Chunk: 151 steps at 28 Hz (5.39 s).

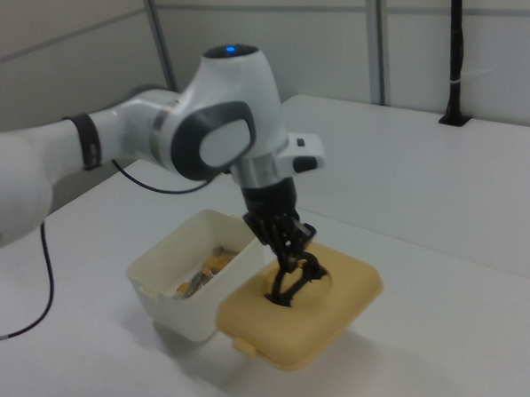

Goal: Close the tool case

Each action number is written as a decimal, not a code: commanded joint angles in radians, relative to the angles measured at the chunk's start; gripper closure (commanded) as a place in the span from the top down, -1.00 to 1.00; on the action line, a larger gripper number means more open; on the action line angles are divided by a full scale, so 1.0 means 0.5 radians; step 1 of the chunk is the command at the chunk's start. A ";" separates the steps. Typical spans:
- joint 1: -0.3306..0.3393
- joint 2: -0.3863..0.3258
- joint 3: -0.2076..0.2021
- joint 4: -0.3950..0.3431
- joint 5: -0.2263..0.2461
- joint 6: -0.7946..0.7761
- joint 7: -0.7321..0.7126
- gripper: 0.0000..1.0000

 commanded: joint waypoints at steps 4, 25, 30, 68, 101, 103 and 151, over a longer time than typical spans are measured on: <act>0.212 -0.133 0.047 0.002 0.083 -0.206 0.250 -1.00; 0.712 -0.026 0.047 -0.007 0.053 0.159 0.701 -1.00; 0.743 0.032 0.047 -0.004 0.049 0.221 0.720 -1.00; 0.795 0.081 0.023 0.008 -0.039 0.215 0.729 1.00; 0.096 -0.474 0.007 -0.087 -0.015 -0.460 0.094 1.00; 0.102 -0.474 0.007 -0.087 -0.012 -0.467 0.106 1.00; 0.086 -0.409 0.007 -0.072 -0.009 -0.464 0.094 1.00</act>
